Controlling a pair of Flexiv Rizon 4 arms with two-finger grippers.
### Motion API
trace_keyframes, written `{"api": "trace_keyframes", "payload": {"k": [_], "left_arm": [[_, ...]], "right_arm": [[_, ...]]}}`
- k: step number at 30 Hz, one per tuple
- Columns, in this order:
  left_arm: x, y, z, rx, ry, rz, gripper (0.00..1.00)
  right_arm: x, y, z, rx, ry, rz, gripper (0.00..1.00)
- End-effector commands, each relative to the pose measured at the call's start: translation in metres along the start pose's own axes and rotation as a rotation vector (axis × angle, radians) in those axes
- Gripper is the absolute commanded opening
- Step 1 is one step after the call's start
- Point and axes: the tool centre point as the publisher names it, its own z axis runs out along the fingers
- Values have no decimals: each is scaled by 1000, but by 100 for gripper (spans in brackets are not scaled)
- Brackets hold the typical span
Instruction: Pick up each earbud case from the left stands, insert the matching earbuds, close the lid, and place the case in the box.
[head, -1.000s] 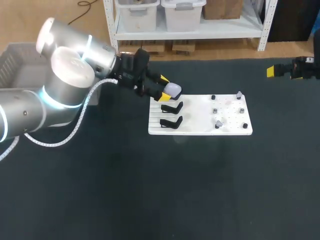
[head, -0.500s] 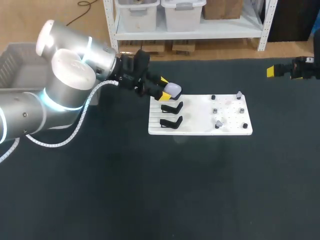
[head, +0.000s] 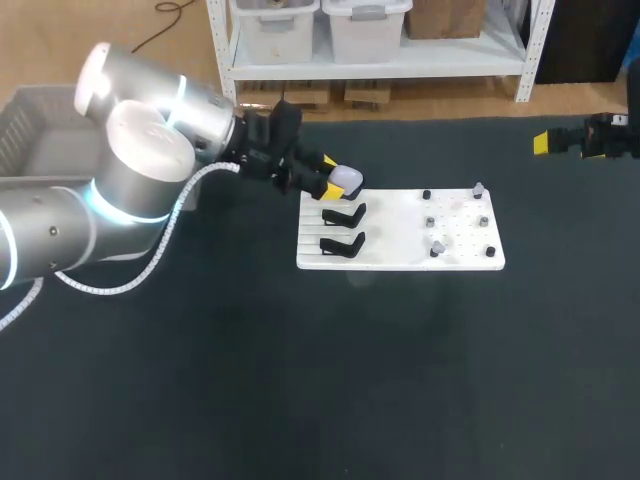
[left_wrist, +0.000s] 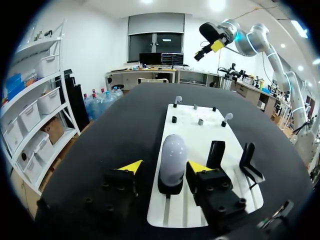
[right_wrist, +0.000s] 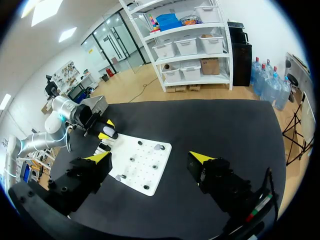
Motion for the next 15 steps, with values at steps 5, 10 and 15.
{"api": "trace_keyframes", "payload": {"k": [5, 10, 15], "left_arm": [[1, -1, 3, -9, -4, 6, 41], [0, -1, 3, -8, -4, 12, 39], [0, -3, 4, -7, -4, 15, 28]], "right_arm": [[0, 0, 0, 1, 0, 0, 100], [0, 0, 0, 1, 0, 0, 100], [0, 0, 0, 1, 0, 0, 100]]}}
